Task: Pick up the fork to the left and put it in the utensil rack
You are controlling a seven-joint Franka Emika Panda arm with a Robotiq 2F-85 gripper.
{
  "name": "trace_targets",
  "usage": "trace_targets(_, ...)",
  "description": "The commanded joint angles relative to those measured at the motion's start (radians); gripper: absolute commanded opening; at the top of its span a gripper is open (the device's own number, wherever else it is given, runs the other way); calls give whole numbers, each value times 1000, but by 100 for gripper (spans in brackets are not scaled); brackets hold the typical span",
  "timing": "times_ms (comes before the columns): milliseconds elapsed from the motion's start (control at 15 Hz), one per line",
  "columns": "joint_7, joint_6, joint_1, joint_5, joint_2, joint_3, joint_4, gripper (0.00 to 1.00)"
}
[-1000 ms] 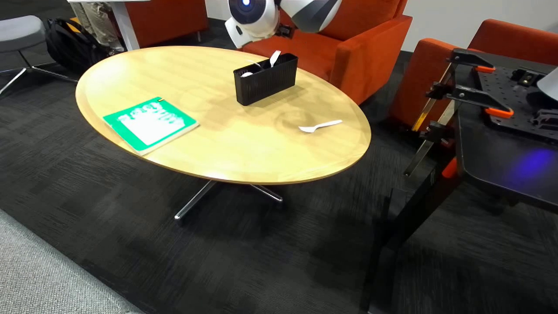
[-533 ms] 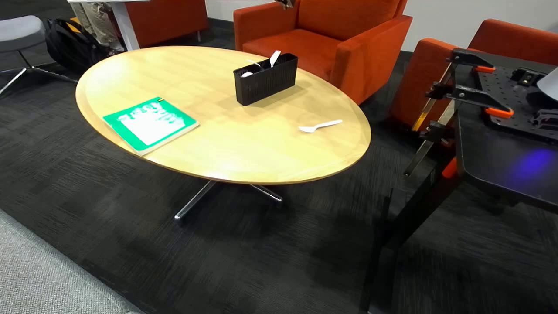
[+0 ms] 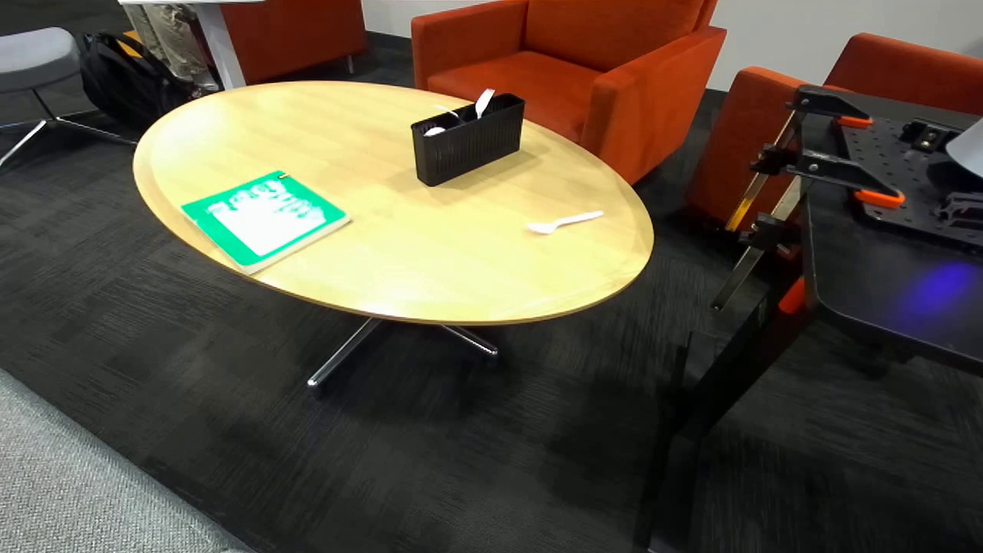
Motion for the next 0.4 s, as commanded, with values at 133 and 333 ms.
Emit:
trace_targets(133,-47,21,19,79,-43,-30,-33,100)
trace_targets(333,-47,20,26,77,-35,-35,-32,100)
